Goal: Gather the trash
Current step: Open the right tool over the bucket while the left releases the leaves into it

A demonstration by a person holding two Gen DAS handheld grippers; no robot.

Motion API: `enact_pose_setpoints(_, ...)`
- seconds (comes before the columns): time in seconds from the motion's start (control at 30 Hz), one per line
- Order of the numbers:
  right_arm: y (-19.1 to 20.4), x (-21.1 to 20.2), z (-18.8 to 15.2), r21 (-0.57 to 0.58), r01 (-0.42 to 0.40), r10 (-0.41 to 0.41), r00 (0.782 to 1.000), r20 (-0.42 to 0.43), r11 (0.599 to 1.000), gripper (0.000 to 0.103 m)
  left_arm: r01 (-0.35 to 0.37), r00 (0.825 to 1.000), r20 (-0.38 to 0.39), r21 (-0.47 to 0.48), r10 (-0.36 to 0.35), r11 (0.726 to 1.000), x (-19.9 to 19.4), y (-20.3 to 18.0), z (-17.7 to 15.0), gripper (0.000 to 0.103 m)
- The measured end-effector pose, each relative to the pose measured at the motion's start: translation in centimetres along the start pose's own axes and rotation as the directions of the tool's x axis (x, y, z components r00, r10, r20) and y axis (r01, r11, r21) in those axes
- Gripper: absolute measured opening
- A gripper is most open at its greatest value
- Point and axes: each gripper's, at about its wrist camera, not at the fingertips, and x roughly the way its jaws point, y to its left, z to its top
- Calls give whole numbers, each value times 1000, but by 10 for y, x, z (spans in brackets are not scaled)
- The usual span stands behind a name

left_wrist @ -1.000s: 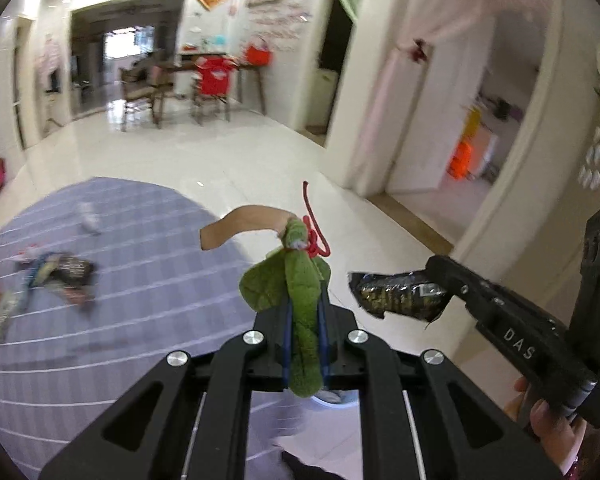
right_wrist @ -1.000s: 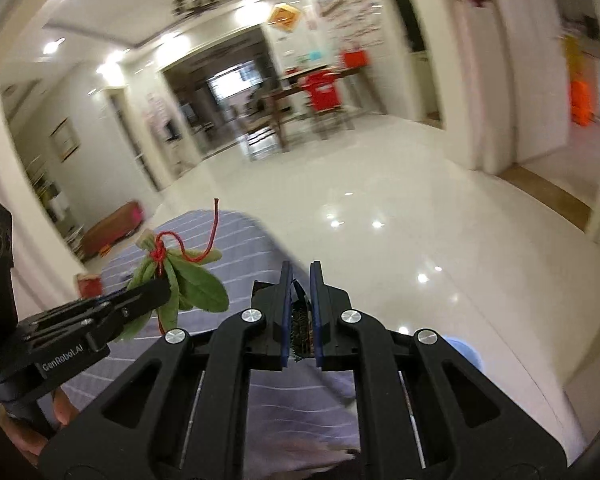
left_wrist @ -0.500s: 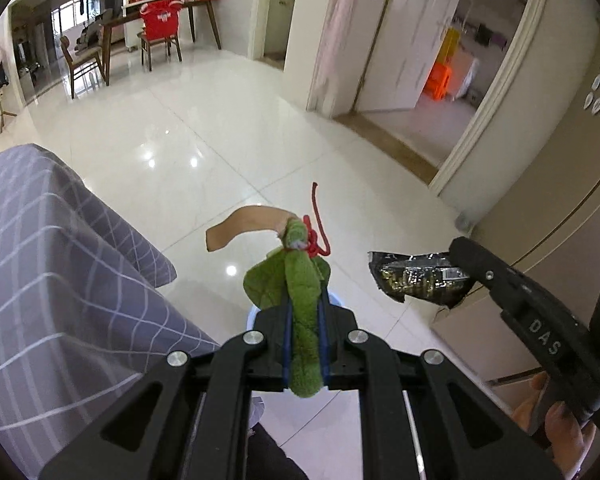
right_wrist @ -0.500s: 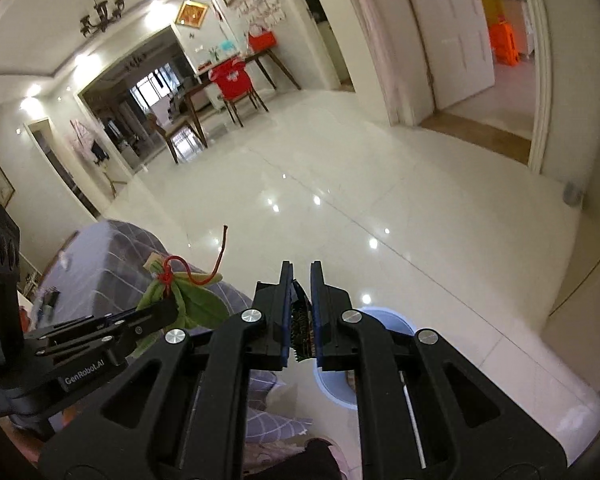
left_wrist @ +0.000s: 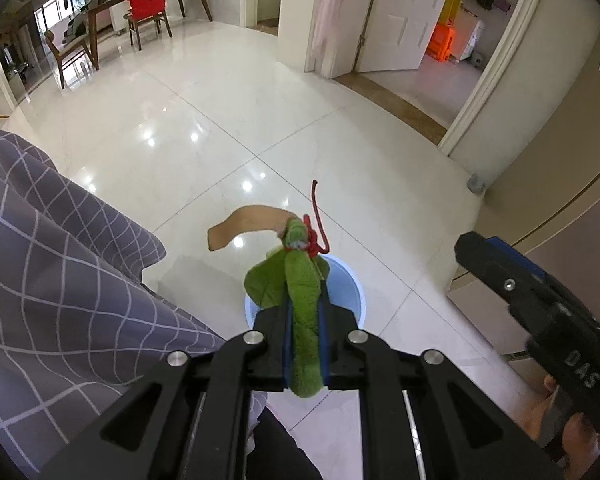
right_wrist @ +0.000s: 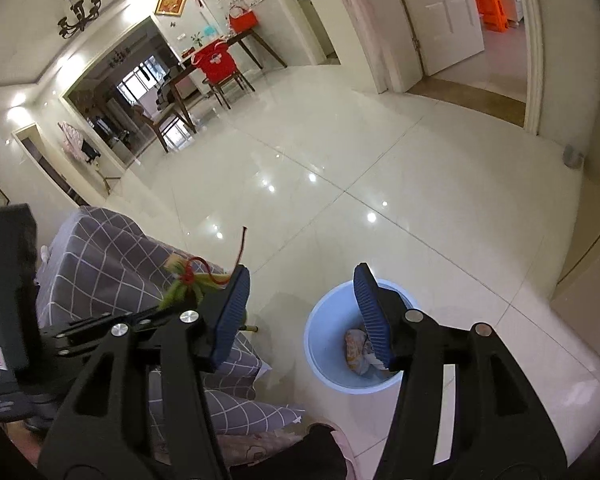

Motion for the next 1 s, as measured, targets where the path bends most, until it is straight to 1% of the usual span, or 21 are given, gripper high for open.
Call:
enact_pose_setpoints(0.27,2,-11,0,2,-6,6,999,33,1000,56,8,1000,-1,23,-8,1000,0,-14,3,11)
enact_pose_setpoints(0.4,-4,-19,1,41,-1,-2,998,68,999,57,14,1000,-8,35,-14,999,4,-20,10,11)
enact_pose_setpoints(0.43,-6,-23,2,55,4,-8,996,84,998,57,17,1000,-7,42,-17,999,4,-23,13,13)
enact_pose_setpoints(0.47,-7,-24,3,60,6,-12,996,92,998,57,3,1000,-2,50,-3,999,3,-24,15,16)
enact_pose_setpoints(0.5,-8,-28,3,66,12,-19,994,105,998,57,-28,1000,6,55,27,998,2,-26,18,23)
enact_pose_setpoints(0.53,-9,-29,4,68,14,-21,994,110,998,58,-63,998,17,54,62,997,0,-27,20,47)
enact_pose_setpoints(0.57,-9,-32,4,70,15,-23,993,115,997,58,-60,998,29,51,59,997,-3,-27,21,65)
enact_pose_setpoints(0.63,-8,-36,4,72,12,-20,992,122,997,58,-39,998,55,46,36,998,-11,-28,22,66)
enact_pose_setpoints(0.73,-6,-40,5,70,4,-12,992,124,998,58,-23,998,57,35,21,999,-20,-25,20,66)
enact_pose_setpoints(0.87,2,-44,4,58,-6,-1,992,124,998,60,-24,997,69,7,24,1000,-36,-17,16,66)
enact_pose_setpoints(1.0,14,-52,3,46,-30,24,991,129,998,63,-15,994,112,-28,18,1000,-62,-8,11,66)
